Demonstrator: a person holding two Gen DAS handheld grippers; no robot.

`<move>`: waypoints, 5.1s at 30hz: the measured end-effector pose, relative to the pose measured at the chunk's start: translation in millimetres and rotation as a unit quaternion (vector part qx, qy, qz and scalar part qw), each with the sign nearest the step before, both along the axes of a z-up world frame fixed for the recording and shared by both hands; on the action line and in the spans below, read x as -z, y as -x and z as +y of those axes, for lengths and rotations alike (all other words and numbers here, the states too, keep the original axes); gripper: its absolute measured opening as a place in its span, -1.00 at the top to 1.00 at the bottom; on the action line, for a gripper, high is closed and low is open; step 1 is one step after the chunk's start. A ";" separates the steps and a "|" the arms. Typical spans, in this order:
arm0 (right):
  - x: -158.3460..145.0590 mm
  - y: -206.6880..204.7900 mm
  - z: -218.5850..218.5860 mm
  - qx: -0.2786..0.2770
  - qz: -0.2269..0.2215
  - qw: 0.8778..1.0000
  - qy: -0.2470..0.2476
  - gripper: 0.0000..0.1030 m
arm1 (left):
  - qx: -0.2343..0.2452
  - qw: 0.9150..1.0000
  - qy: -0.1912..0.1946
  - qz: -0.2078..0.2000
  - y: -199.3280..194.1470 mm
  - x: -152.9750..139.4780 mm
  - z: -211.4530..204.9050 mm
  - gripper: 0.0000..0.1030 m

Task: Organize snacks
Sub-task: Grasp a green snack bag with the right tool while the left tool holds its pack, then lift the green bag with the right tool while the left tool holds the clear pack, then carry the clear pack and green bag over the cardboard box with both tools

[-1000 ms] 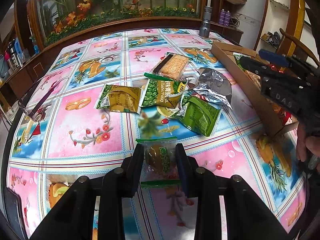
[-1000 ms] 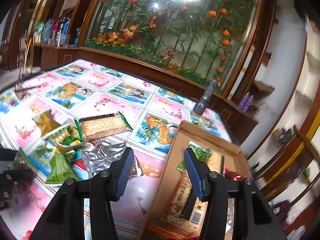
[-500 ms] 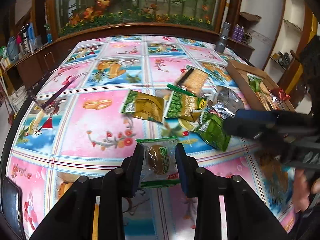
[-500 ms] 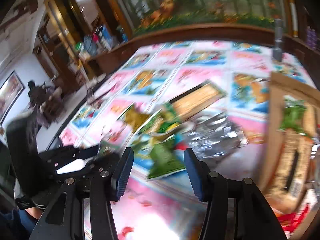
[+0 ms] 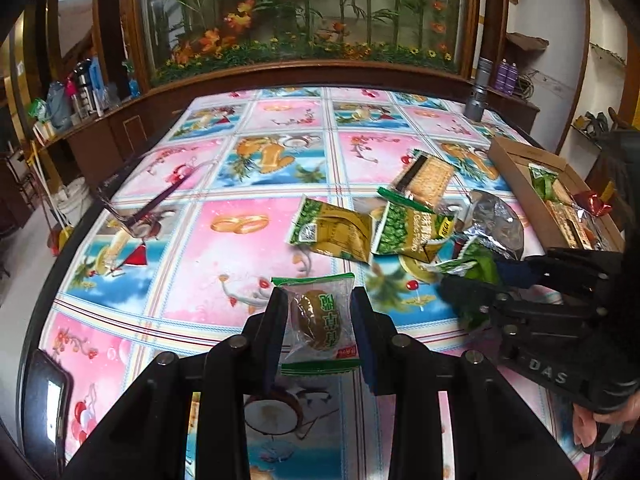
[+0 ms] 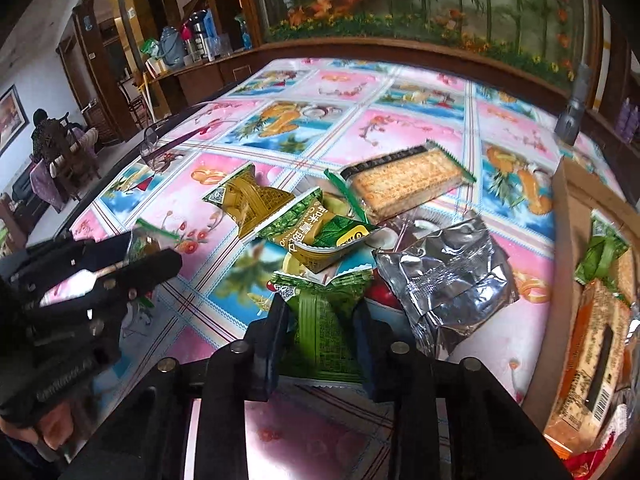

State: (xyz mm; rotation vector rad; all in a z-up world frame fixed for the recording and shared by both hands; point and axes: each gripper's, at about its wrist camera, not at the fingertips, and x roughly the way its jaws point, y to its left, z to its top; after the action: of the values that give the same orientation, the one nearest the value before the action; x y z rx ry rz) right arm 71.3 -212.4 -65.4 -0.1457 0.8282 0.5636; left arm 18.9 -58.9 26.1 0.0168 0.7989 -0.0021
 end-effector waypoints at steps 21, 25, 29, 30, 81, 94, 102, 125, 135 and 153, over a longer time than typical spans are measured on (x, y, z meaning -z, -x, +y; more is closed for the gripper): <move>-28.7 -12.9 -38.6 0.025 -0.034 0.996 -0.075 0.37 | -0.008 0.998 -0.047 -0.042 8.1 -8.8 -9.1 0.40; -32.9 -12.6 -42.0 0.028 -0.039 0.995 -0.083 0.37 | -0.009 0.998 -0.049 -0.045 9.1 -9.5 -10.2 0.40; -33.6 -12.4 -42.2 0.028 -0.040 0.995 -0.084 0.37 | -0.010 0.997 -0.054 -0.049 9.9 -10.5 -11.8 0.40; -33.7 -12.9 -42.4 0.027 -0.039 0.995 -0.085 0.37 | -0.011 0.997 -0.055 -0.050 10.2 -10.6 -11.9 0.40; -35.3 -12.4 -43.5 0.027 -0.040 0.995 -0.090 0.37 | -0.019 0.994 -0.076 -0.081 17.3 -21.6 -17.5 0.39; -35.8 -12.1 -44.4 0.029 -0.041 0.995 -0.091 0.37 | -0.020 0.993 -0.077 -0.083 17.5 -21.6 -18.6 0.39; -39.6 -12.4 -46.8 0.033 -0.044 0.994 -0.099 0.37 | -0.010 0.993 -0.072 -0.088 13.7 -27.7 -17.8 0.40; -41.9 -12.2 -52.0 0.038 -0.044 0.993 -0.107 0.37 | 0.014 0.996 -0.043 -0.074 12.2 -20.1 -19.4 0.40; -41.7 -12.2 -53.2 0.039 -0.043 0.992 -0.109 0.37 | 0.013 0.996 -0.043 -0.073 12.8 -19.0 -20.2 0.40; -57.2 -25.4 -109.2 0.117 -0.057 0.980 -0.153 0.37 | 0.013 0.996 -0.043 -0.073 11.8 -19.3 -19.8 0.40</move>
State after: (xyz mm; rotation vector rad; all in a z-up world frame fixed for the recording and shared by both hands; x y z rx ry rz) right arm 96.7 -321.7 -8.2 0.1976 0.6285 0.4501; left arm 7.1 -78.7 45.3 0.1081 0.6519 0.0082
